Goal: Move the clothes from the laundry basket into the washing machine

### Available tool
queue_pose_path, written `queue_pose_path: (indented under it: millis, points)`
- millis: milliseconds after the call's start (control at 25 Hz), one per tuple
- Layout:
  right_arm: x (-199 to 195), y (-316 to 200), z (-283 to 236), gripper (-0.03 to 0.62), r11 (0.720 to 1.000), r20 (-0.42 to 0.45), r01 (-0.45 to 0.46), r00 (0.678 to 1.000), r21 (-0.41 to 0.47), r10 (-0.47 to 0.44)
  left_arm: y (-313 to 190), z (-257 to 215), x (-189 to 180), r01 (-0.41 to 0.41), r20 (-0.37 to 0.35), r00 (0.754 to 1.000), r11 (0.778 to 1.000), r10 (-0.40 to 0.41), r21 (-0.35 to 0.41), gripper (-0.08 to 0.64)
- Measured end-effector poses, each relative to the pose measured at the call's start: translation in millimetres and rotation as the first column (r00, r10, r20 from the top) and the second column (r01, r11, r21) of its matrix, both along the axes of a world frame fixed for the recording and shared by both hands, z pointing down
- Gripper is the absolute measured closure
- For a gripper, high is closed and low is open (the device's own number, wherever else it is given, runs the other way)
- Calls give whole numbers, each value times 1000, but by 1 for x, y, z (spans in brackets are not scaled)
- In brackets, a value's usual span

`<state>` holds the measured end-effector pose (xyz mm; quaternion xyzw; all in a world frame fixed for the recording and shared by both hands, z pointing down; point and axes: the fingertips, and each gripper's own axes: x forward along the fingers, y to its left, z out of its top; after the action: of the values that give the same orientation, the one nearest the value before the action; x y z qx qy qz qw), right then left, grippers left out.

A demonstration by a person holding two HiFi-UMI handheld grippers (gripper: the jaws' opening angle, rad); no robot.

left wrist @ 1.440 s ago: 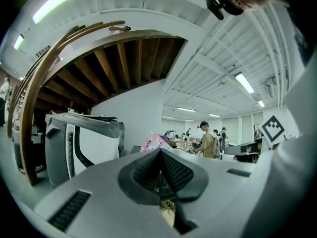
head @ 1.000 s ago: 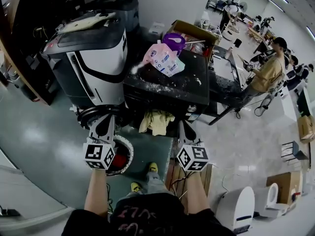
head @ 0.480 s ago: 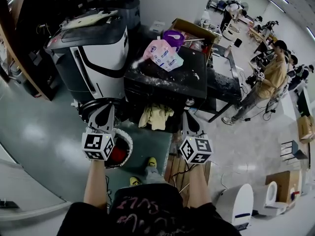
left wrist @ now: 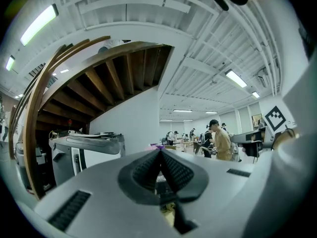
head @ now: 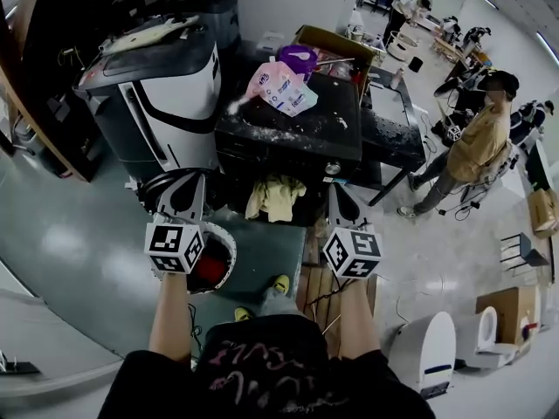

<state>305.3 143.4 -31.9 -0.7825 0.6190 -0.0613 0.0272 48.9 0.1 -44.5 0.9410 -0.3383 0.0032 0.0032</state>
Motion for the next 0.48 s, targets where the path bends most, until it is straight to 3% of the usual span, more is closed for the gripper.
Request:
queue_pose_path:
  millis: [480]
  points:
    - [7,6,-2,589,999,-16,-53,998,-7,53,-2,3,4,-27,19,999,1000,27,7,549]
